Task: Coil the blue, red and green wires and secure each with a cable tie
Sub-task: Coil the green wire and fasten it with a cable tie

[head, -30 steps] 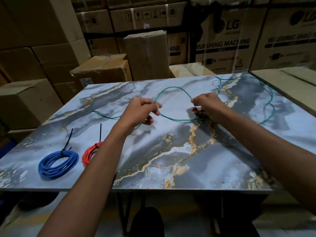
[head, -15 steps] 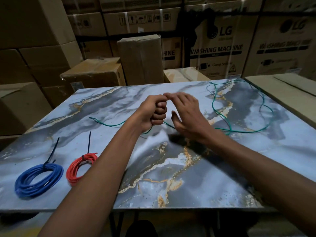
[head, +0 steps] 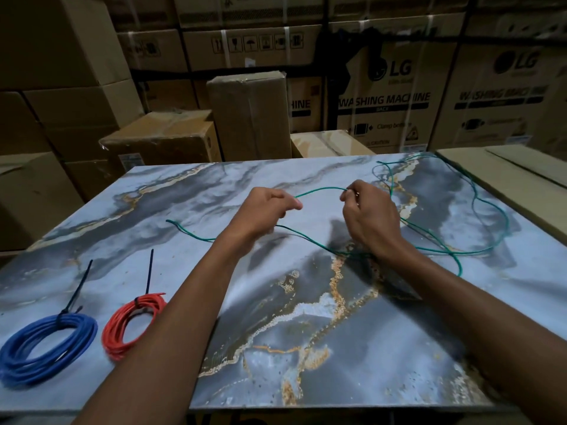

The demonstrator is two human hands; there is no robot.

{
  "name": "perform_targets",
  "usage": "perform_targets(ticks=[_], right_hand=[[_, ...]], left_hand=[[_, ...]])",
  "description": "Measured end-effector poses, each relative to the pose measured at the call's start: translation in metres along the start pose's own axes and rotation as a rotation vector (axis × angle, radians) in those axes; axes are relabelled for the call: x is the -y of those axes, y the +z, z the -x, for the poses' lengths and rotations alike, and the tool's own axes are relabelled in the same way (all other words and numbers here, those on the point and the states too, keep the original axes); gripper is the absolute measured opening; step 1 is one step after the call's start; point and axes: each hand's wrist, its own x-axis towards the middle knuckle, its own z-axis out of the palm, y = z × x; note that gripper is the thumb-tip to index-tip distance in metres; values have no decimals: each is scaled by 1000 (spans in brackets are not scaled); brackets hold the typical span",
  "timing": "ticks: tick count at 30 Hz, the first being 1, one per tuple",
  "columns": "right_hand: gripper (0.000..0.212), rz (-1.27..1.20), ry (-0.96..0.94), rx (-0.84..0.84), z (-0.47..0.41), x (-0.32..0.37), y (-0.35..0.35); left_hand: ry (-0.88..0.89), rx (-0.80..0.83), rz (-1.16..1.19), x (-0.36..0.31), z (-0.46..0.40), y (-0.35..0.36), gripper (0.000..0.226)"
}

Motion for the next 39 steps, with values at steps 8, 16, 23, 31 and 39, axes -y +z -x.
perform_targets(ticks=[8, 16, 23, 31, 39], right_hand=[[60, 317, -350, 56, 22, 19, -1], [16, -147, -427, 41, 24, 22, -5], [30, -251, -324, 164, 23, 13, -7], [21, -239, -310, 289, 29, 16, -2], [20, -156, -416, 302, 35, 26, -6]], left_hand=[[-50, 49, 378, 0, 1, 12, 29], [-187, 422, 790, -8, 10, 14, 38], [-172, 592, 938, -20, 24, 28, 30], [-12, 360, 1202, -19, 9, 18, 40], [107, -57, 1043, 6, -15, 5, 35]])
